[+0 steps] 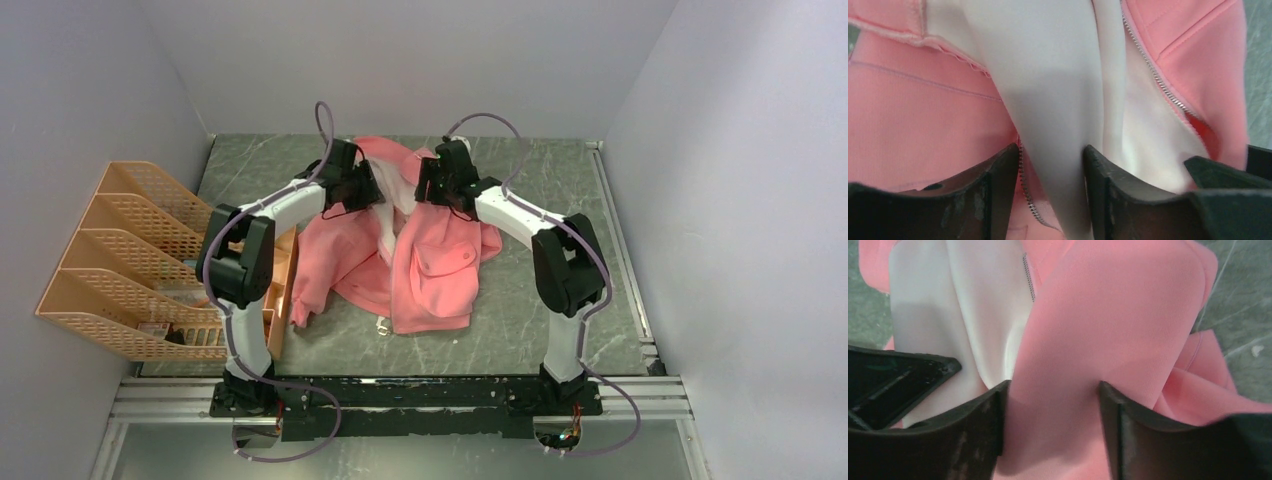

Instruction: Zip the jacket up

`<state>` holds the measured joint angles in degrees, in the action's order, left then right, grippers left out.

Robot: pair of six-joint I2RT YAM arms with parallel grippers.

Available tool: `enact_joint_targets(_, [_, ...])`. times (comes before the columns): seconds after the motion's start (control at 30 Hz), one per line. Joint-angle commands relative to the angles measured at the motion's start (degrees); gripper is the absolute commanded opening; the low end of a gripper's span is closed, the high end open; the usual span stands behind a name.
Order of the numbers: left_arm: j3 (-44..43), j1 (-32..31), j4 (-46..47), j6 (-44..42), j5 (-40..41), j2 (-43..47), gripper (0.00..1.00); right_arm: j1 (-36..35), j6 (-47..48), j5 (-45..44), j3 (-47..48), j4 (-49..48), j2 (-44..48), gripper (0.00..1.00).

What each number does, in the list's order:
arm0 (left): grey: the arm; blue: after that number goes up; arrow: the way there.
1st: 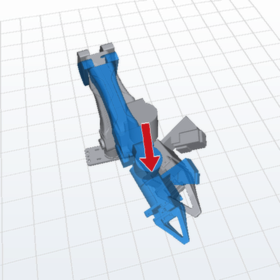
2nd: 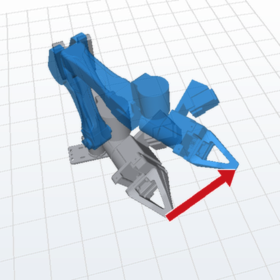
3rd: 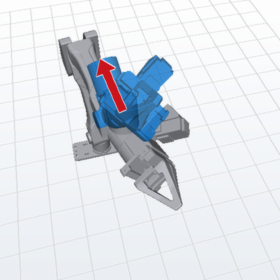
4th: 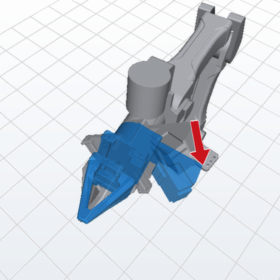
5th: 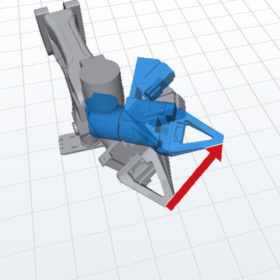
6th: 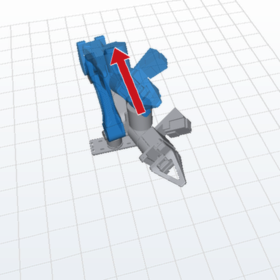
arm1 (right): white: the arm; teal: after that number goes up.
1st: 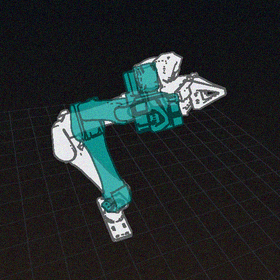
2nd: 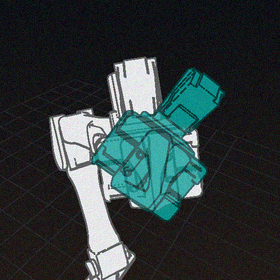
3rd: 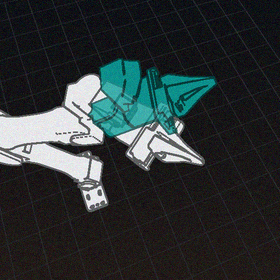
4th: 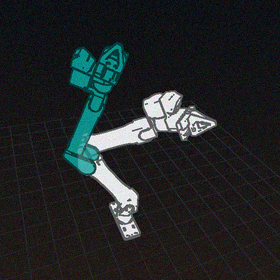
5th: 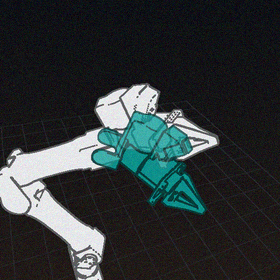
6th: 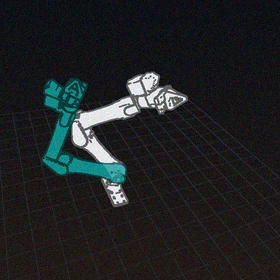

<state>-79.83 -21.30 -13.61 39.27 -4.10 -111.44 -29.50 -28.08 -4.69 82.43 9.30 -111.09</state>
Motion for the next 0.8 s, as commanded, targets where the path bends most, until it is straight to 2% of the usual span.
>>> enact_joint_targets(0.0, [-3.77,0.36,0.93,-0.97,-2.04,-1.5,0.45,0.25,0.64,0.19,1.17,0.39,-0.12,0.51])
enact_joint_targets(0.07, [-5.0,0.38,0.33,-1.32,-2.31,-1.07,0.18,1.04,1.06,0.17,0.12,-0.25,1.44,0.2])
enact_joint_targets(0.1, [-5.97,0.38,-0.32,-1.6,-2.1,-0.73,0.09,1.62,1.17,-0.12,-0.43,-0.4,2.57,0.03])
enact_joint_targets(0.13, [-6.93,0.38,-1.11,-2.05,-2.09,-0.26,0.08,2.29,1.11,-0.32,-1.22,-0.47,3.72,0.0])
enact_joint_targets(0.47, [-13.69,-0.56,-8.16,-10.78,0.25,11.07,0.08,8.55,6.07,1.97,-4.52,1.69,23.85,0.0])
enact_joint_targets(0.6, [-17.24,-4.09,-12.9,-16.09,6.05,17.85,0.08,8.68,9.28,3.42,-3.5,4.13,33.24,0.0])
enact_joint_targets(0.77, [-19.47,-7.58,-14.64,-21.38,8.2,27.06,0.08,8.63,10.38,4.42,-1.15,7.31,42.7,0.0])
